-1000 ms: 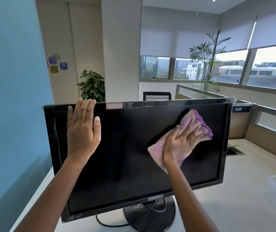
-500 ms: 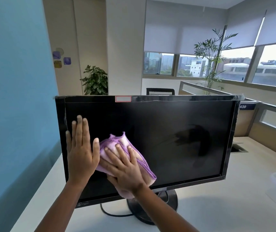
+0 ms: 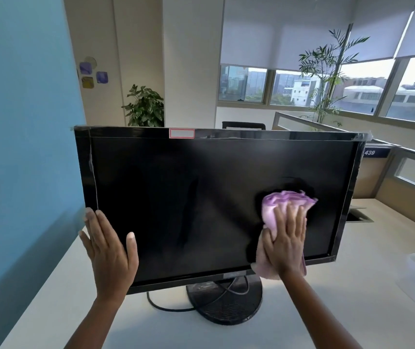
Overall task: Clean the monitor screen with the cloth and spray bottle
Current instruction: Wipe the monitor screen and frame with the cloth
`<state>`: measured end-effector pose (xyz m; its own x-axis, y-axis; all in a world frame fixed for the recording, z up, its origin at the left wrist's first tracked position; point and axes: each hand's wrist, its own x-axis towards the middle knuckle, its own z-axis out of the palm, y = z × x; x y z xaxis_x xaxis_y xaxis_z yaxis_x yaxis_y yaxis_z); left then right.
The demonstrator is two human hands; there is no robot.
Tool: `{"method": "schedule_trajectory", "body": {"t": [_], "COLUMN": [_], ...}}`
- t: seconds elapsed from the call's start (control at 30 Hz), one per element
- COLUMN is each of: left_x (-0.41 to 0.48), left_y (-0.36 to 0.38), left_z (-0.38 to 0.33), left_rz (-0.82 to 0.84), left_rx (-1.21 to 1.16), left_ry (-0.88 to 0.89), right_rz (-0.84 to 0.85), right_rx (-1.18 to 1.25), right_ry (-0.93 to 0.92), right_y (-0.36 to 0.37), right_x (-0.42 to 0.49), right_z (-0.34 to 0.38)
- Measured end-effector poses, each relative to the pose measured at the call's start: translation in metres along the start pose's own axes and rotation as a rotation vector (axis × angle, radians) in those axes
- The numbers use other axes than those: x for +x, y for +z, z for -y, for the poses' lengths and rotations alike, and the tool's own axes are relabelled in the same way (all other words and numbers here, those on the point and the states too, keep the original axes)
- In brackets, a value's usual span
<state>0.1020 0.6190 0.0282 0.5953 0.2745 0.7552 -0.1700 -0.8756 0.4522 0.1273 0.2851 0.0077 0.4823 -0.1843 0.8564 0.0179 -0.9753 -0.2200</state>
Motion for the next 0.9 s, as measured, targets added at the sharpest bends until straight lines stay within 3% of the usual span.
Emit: {"method": "schedule_trajectory", "body": {"t": [0.13, 0.27, 0.33, 0.53, 0.9], "left_x": [-0.008, -0.018, -0.023, -0.031, -0.031], "left_y": [0.000, 0.000, -0.001, -0.005, -0.022], "left_z": [0.002, 0.003, 0.004, 0.007, 0.012], "left_rz": [0.013, 0.019, 0.014, 0.029, 0.045], "left_rx": [-0.043, -0.101, -0.157, -0.244, -0.426], "left_ry": [-0.009, -0.039, -0.063, -0.068, -0.189], "right_rz": [0.021, -0.070, -0.102, -0.041, 0.176], "right_rx": [0.186, 0.366, 0.416, 0.470, 0.540], "right_ry": [0.417, 0.788, 0.895, 0.926, 0.716], "right_y": [0.003, 0.007, 0.007, 0.004, -0.002], "right_x": [-0.013, -0.026, -0.032, -0.051, -0.105], "right_z": [0.001, 0.022, 0.037, 0.088, 0.196]}}
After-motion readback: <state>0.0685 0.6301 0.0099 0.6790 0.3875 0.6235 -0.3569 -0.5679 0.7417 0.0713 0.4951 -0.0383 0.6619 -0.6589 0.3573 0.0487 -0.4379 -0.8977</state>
